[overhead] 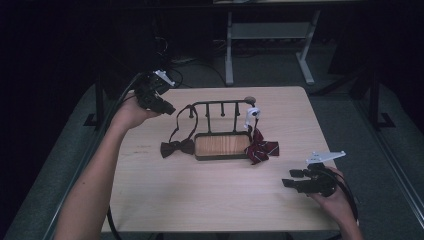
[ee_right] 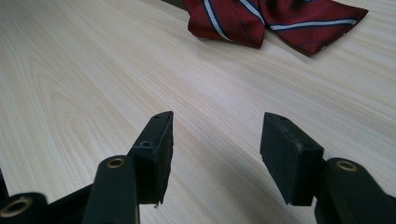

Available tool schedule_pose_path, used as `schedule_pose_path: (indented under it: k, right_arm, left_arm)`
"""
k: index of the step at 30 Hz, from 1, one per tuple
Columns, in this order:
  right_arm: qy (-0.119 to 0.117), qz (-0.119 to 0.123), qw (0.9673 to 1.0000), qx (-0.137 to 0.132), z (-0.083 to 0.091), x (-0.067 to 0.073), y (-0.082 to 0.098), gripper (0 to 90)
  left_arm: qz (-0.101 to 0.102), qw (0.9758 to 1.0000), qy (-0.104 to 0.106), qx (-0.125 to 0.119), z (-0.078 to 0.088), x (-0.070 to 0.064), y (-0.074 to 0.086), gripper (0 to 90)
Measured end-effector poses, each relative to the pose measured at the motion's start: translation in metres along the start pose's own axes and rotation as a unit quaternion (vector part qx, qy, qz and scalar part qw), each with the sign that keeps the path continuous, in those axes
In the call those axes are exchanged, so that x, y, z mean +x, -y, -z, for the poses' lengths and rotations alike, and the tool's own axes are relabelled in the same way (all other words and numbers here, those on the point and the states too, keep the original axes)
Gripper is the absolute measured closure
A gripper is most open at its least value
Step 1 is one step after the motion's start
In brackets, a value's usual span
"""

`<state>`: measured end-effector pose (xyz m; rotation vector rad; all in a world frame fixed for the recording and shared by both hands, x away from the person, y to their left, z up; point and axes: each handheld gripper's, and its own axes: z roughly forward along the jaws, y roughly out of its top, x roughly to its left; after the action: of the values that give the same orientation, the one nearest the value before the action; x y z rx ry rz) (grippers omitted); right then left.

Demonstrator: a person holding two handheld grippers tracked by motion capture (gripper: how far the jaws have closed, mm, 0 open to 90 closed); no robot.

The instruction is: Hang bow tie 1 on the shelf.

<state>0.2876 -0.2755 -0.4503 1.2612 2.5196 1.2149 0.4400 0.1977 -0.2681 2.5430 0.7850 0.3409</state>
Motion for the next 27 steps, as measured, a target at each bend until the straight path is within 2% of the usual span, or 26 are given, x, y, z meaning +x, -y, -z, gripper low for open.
schedule_pose_path:
  k: [10,15,18,27]
  right_arm:
    - [0.001,0.0,1.0,0.0,-0.001,0.0,0.0,44.1]
    - [0.001,-0.001,1.0,0.001,-0.001,-0.001,0.0,43.9]
    - [0.001,-0.001,1.0,0.0,-0.001,0.0,0.001,43.8]
    - [0.003,-0.002,1.0,0.002,-0.001,-0.001,0.001,43.3]
  left_arm:
    - [-0.013,0.9999,0.001,-0.006,0.008,-0.009,0.001,73.9]
    - [-0.024,0.9997,-0.007,-0.005,0.013,-0.016,0.003,72.1]
    - [-0.026,0.9996,-0.004,-0.013,0.015,-0.018,0.008,71.7]
    - [-0.025,0.9996,0.001,-0.016,0.019,-0.022,0.023,69.2]
